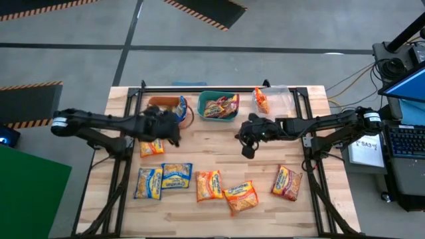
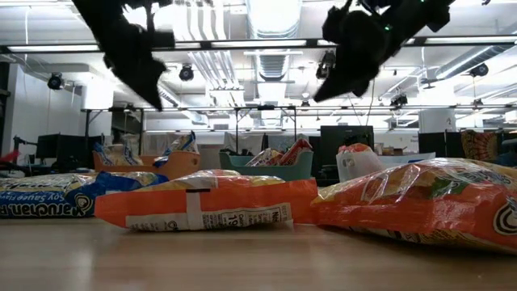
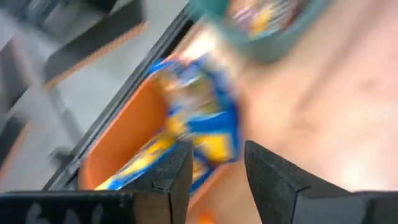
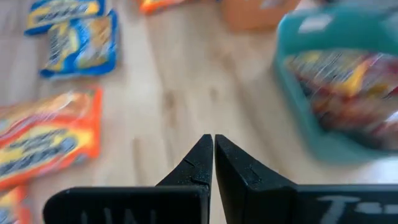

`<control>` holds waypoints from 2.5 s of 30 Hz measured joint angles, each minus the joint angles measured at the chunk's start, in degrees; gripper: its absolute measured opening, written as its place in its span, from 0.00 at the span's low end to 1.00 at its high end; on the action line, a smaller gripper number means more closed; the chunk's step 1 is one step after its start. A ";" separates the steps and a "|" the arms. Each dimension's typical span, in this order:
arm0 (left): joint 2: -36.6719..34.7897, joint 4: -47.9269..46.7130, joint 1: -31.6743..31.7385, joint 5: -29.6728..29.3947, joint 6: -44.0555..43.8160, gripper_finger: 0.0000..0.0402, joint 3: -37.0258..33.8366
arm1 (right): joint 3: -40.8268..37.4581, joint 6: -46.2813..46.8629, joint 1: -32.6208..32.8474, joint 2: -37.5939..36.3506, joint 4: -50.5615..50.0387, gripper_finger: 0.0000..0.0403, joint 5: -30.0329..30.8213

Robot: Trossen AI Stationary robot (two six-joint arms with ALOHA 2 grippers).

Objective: Sort Maruchan noodles
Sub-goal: Put the red noodle pack into the green bin

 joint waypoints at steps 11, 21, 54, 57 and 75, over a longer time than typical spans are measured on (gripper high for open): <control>3.37 26.02 -17.29 10.86 19.23 0.32 -0.17 | -0.09 23.05 1.60 0.00 -19.01 0.02 -19.05; 5.07 32.05 -17.77 10.85 27.84 0.32 -0.20 | -0.09 42.49 10.03 0.00 -28.23 0.02 -32.06; 5.05 32.42 -17.58 9.88 25.32 0.32 -0.20 | -3.34 53.69 24.25 9.17 -23.92 0.02 -7.25; 5.05 33.16 -17.51 9.88 26.11 0.32 -0.20 | -0.28 43.79 23.52 7.23 -9.35 0.02 6.65; 5.01 30.17 -17.58 10.40 21.76 0.32 -0.07 | 5.62 42.85 24.08 -3.00 -51.13 0.02 -16.13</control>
